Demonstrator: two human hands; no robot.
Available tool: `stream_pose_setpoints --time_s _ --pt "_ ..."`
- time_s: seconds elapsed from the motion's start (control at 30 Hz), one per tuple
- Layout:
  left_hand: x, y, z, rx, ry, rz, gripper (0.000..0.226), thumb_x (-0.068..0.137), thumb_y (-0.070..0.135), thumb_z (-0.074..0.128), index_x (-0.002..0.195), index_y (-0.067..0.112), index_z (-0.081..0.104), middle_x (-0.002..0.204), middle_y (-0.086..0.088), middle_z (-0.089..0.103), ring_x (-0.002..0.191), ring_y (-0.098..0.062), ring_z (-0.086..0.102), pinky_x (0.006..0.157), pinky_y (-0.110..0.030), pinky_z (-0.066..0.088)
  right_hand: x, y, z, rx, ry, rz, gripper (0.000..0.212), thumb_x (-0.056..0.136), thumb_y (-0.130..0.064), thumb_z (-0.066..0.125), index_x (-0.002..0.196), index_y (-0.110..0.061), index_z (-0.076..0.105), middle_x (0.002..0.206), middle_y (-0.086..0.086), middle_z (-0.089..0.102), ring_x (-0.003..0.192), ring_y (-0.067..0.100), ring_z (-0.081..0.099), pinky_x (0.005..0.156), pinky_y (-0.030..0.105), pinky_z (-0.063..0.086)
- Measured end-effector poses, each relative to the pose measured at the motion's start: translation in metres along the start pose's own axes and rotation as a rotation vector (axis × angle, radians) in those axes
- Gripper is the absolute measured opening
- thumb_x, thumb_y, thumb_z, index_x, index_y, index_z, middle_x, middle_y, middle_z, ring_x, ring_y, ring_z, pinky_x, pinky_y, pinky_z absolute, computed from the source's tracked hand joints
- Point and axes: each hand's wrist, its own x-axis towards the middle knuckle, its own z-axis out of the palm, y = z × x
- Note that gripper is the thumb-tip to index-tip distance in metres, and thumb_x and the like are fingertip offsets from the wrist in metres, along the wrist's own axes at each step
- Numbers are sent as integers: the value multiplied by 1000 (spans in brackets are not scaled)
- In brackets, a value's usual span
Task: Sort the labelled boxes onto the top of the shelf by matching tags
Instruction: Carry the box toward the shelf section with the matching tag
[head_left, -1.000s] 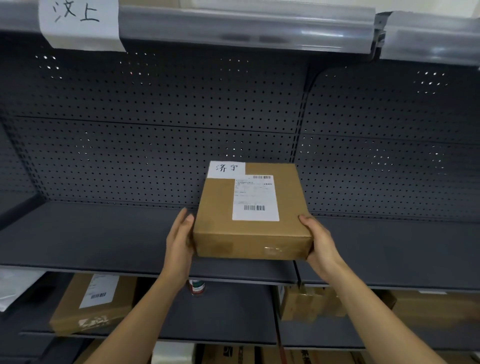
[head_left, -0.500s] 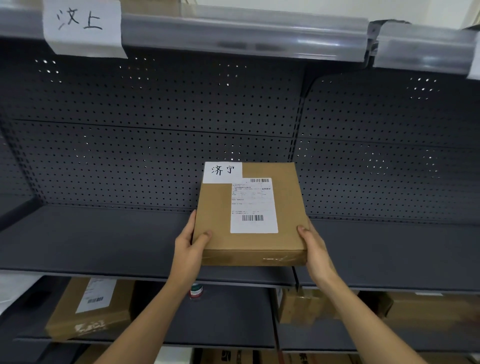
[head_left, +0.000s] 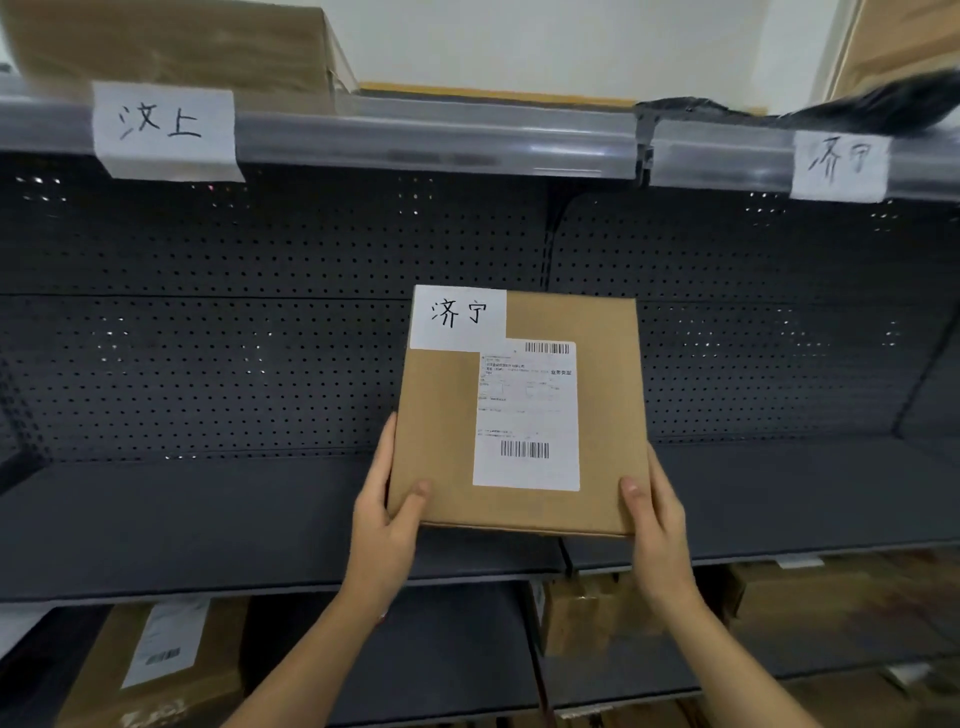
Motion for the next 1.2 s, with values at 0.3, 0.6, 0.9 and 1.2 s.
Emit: stream_pose_setpoints --time_s 0.3,0.6,0.9,1.2 --pt "-13 51 35 -17 -153 230 72 89 30 53 153 21 22 145 36 44 134 3 45 105 -15 39 -43 -35 -56 -7 241 -177 70 90 -48 47 151 -14 41 139 -16 62 132 15 55 105 21 47" --pt "-9 111 90 -211 -202 358 68 93 6 52 154 11 22 144 33 46 136 3 43 105 -11 37 -42 -101 -114 5 382 -317 65 96 -34 44 149 4 40 140 19 57 123 11 60 101 21 49" --pt "39 190 131 -216 -180 380 65 98 8 55 155 13 24 141 18 49 127 8 50 103 -14 42 17 -185 -148 18 456 -339 40 106 -16 45 143 -2 53 134 11 65 110 2 65 91 15 51" --pt "124 273 166 -112 -89 371 28 98 27 51 123 21 63 104 15 66 84 11 58 69 -6 44 128 -274 -170 15 405 -235 20 92 -42 54 90 -28 68 102 -5 68 110 22 62 100 44 48"
